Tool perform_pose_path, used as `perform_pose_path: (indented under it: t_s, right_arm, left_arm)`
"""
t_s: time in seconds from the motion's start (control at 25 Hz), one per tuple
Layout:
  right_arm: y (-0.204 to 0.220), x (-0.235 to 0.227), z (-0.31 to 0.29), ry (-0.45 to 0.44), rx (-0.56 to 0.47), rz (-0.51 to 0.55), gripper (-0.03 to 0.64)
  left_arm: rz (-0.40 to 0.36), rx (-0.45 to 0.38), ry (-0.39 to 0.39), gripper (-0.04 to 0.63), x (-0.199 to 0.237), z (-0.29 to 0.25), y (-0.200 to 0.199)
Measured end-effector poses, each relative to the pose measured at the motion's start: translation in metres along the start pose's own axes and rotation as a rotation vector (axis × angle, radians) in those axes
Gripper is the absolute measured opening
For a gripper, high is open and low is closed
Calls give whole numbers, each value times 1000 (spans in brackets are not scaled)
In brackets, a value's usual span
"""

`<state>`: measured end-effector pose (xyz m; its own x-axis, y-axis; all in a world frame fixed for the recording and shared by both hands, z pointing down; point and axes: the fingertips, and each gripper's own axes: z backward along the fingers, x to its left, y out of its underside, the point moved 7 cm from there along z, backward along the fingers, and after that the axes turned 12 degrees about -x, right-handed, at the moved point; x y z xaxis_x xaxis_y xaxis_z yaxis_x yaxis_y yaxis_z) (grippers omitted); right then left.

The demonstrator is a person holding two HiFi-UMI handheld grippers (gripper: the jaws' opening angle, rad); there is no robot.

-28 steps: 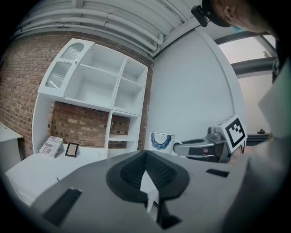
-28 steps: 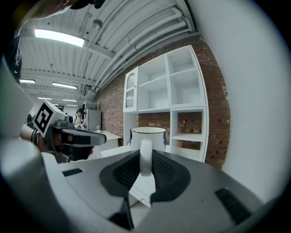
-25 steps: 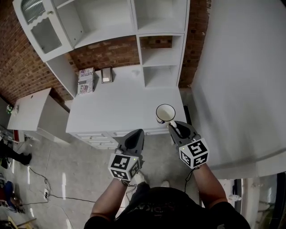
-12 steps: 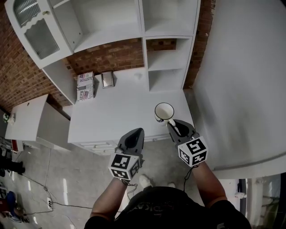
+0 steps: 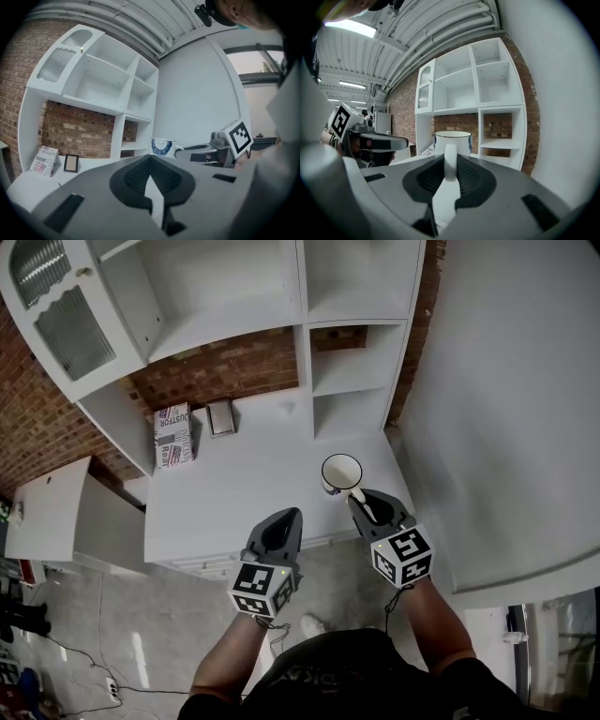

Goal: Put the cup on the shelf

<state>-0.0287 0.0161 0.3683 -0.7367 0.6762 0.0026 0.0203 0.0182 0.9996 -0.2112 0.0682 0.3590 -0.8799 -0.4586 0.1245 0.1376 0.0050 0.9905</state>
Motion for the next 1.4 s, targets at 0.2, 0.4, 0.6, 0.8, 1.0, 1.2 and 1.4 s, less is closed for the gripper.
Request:
perform_pose_path:
  t_s: [0.2,0.4,0.6,0.8,1.0,1.2,1.4]
  right_arm:
    - [-1,7,-7,18,-2,-1,60]
    - [-3,7,-9,22,-6,1,60]
    - [-1,-4,-13,19,-13,-9,60]
    - [1,-24,-23,3,-13,-3,60]
    - [7,-54,-38,-25,6,2,60]
    - [13,-90,-56,-43,20,6,60]
    - [25,-125,-77,-46,31,0,60]
  left_arm:
    - [6,0,14,5,10,3,0]
    - [7,0,22,5,11,2,0]
    - [-9,16,25,5,8,-7,4]
    - [-23,8,2,5,8,-24,3]
    - [-15,7,-25,5,9,-53,6]
    - [3,8,-34,5,9,-88,11]
    - [7,19,-26,5,13,-124,24]
